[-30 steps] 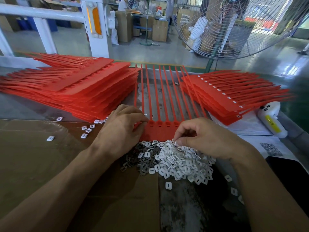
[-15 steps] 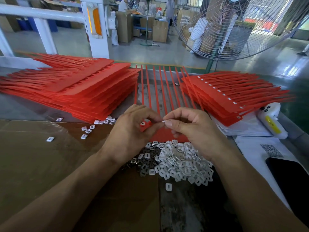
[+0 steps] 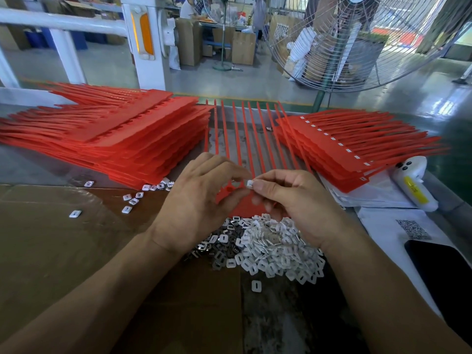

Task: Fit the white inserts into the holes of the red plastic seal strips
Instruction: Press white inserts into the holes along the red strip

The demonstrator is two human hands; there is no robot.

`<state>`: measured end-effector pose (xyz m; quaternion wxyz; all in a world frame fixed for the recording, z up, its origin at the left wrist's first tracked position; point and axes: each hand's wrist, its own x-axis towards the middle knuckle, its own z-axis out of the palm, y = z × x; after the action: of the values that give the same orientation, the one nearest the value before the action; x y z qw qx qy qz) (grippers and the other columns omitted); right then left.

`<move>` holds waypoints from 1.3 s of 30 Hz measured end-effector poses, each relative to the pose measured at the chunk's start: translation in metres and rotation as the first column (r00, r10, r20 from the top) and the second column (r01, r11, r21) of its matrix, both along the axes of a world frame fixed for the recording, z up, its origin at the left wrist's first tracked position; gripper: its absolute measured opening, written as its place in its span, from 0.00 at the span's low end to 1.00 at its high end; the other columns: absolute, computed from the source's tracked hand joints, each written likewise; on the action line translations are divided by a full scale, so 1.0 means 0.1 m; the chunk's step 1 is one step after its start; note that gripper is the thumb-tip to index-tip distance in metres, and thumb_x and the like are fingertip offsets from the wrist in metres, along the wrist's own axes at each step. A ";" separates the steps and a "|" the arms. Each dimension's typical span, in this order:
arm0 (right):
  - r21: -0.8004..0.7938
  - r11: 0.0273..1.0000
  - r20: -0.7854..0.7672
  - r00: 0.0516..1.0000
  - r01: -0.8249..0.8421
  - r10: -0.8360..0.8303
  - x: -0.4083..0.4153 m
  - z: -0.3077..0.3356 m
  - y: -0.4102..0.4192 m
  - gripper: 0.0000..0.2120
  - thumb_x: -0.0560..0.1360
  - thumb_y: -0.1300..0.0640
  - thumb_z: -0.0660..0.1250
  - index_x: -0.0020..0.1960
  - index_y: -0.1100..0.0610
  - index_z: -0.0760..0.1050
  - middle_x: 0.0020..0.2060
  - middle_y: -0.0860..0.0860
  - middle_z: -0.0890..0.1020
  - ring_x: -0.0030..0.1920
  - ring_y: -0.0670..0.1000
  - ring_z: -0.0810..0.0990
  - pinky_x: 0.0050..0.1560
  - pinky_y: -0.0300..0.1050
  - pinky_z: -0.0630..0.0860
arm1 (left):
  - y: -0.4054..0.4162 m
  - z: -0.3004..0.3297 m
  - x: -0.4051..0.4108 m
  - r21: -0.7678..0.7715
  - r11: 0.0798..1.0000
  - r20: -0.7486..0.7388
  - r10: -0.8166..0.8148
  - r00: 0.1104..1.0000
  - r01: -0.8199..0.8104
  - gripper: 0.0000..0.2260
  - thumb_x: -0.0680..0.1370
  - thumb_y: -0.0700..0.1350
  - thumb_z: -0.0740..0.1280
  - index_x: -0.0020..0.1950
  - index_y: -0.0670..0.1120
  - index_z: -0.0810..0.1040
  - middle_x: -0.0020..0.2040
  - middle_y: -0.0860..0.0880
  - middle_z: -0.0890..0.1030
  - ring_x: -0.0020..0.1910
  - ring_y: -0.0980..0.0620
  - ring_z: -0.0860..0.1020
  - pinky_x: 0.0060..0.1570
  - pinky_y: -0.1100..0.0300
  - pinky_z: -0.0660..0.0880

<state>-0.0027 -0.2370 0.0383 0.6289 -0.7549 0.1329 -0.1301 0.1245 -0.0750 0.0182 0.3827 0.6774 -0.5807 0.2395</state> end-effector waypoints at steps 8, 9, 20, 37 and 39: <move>-0.083 0.996 0.008 1.000 -0.016 0.017 0.01 -0.01 -0.01 0.06 0.80 0.52 0.69 0.49 0.49 0.85 0.38 0.51 0.86 0.34 0.45 0.77 0.33 0.36 0.73 | 0.00 -0.01 0.00 0.021 1.000 -0.033 0.011 0.999 -0.010 0.10 0.79 0.50 0.71 0.54 0.45 0.83 0.50 0.52 0.82 0.49 0.49 0.78 0.49 0.47 0.75; -0.090 0.996 0.007 1.000 -0.017 0.018 0.01 -0.02 -0.01 0.06 0.80 0.52 0.69 0.48 0.49 0.85 0.38 0.51 0.85 0.34 0.45 0.77 0.33 0.36 0.73 | 0.00 -0.01 0.00 0.027 1.000 -0.037 0.010 0.999 -0.009 0.10 0.79 0.50 0.71 0.54 0.45 0.83 0.50 0.52 0.82 0.50 0.49 0.78 0.49 0.47 0.75; -0.216 0.970 0.005 0.994 0.106 -0.108 -0.01 -0.06 0.00 0.08 0.81 0.46 0.68 0.50 0.46 0.85 0.40 0.47 0.87 0.35 0.42 0.78 0.35 0.35 0.73 | 0.16 0.04 0.18 0.158 0.947 0.011 0.282 0.959 -0.280 0.06 0.77 0.48 0.72 0.53 0.49 0.81 0.49 0.53 0.81 0.51 0.49 0.76 0.51 0.56 0.65; -0.569 0.819 -0.309 0.942 -0.074 -0.130 -0.21 0.10 -0.32 0.02 0.76 0.49 0.76 0.44 0.44 0.85 0.39 0.41 0.86 0.41 0.46 0.85 0.48 0.53 0.82 | 0.20 -0.04 0.32 0.452 0.694 -0.031 0.640 0.767 -0.561 0.07 0.81 0.47 0.65 0.56 0.53 0.81 0.53 0.51 0.78 0.52 0.43 0.80 0.43 0.53 0.71; -0.562 0.814 -0.367 0.926 -0.147 -0.086 -0.24 0.11 -0.34 0.03 0.74 0.48 0.78 0.44 0.44 0.85 0.38 0.40 0.85 0.39 0.43 0.83 0.46 0.50 0.81 | 0.17 -0.05 0.29 0.441 0.741 -0.094 0.600 0.795 -0.507 0.08 0.82 0.51 0.64 0.56 0.53 0.81 0.53 0.52 0.78 0.53 0.45 0.79 0.45 0.52 0.72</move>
<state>-0.0265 -0.2707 0.0498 0.3335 -0.9229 0.1925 -0.0073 0.1537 -0.0580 0.0136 0.2138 0.9052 -0.3389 0.1414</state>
